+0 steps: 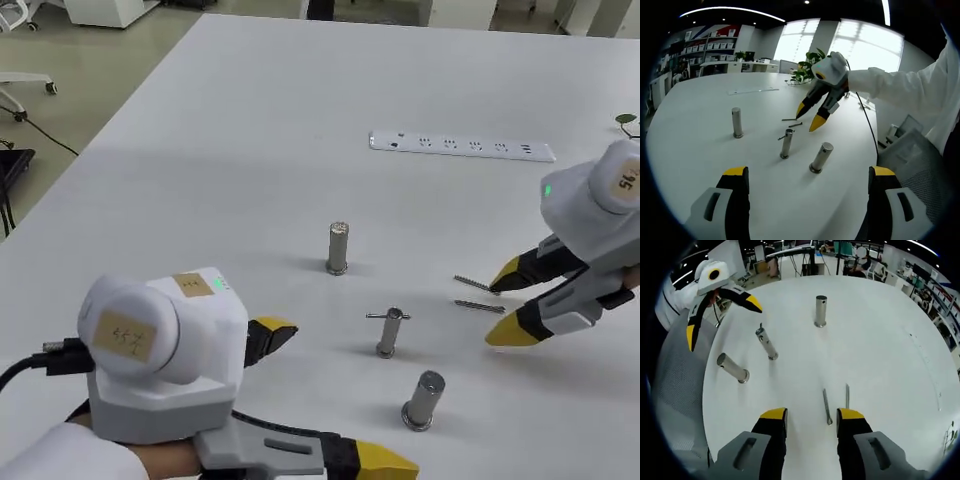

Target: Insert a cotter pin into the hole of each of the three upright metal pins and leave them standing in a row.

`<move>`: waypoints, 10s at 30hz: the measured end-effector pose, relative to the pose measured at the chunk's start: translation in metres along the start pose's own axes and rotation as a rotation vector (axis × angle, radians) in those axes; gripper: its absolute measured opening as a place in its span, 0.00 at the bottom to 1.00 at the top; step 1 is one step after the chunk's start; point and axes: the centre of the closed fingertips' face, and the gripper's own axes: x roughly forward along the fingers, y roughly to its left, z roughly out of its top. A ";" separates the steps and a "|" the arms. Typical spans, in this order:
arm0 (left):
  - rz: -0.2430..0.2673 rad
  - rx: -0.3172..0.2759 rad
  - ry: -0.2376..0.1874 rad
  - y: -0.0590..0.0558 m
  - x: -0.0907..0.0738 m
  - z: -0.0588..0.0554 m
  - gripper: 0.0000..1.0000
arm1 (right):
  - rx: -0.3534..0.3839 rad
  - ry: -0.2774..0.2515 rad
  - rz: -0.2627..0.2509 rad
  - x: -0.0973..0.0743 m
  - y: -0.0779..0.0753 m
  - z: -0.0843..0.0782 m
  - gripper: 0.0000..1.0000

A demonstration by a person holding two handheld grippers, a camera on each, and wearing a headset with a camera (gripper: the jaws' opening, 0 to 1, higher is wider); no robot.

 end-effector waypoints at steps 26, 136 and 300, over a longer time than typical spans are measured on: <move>-0.010 -0.004 0.023 -0.003 0.003 -0.006 0.95 | -0.114 0.123 -0.020 0.009 -0.004 -0.010 0.03; -0.075 -0.020 -0.047 -0.015 0.005 0.077 0.52 | -0.340 -0.332 -0.364 -0.071 0.087 0.086 0.00; -0.317 0.484 -0.123 -0.072 0.022 0.083 0.00 | -0.043 -0.432 0.146 -0.084 0.119 0.074 0.02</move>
